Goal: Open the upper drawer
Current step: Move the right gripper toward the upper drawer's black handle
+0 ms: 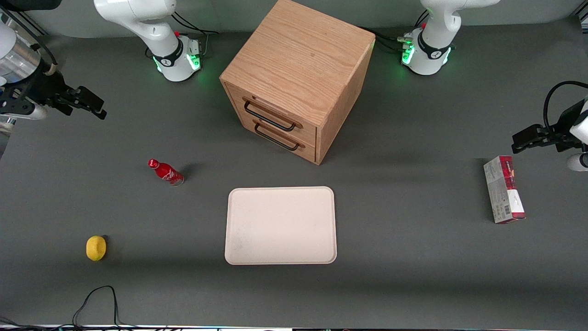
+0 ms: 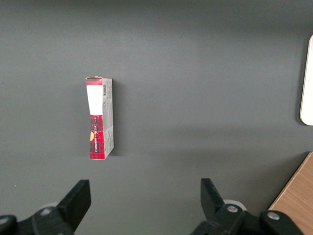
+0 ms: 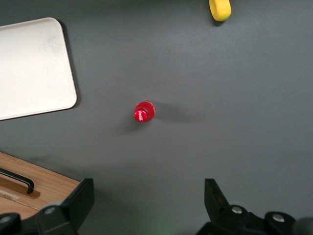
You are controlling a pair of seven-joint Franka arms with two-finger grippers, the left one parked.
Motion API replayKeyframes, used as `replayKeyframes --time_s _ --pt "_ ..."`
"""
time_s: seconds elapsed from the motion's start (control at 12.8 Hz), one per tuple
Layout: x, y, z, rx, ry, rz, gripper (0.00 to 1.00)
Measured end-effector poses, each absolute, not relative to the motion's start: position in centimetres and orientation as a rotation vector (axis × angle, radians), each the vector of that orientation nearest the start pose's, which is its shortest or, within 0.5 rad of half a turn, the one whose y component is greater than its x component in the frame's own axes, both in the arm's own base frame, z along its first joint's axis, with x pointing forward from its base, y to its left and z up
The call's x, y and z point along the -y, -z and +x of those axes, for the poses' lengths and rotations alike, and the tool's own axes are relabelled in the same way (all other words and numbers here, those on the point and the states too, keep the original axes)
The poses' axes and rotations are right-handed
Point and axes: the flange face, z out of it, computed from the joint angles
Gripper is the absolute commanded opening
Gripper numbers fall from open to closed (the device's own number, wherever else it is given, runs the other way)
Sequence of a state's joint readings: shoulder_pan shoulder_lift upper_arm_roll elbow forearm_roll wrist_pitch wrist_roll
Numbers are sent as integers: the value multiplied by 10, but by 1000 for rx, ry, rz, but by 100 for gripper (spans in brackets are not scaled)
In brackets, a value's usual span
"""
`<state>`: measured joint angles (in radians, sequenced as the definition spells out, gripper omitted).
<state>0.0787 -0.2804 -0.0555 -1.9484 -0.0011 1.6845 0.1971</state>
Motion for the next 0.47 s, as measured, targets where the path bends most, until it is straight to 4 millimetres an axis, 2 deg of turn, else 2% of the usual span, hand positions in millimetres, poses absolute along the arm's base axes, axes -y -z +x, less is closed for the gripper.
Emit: replayKeyframes --time_s 0.31,0.39,0.47 --pt "-13 -594 477 -194 10 -3122 100" --pt "-22 -594 486 -124 8 -3128 100" --pt "-40 -595 498 -12 -5 -3136 100"
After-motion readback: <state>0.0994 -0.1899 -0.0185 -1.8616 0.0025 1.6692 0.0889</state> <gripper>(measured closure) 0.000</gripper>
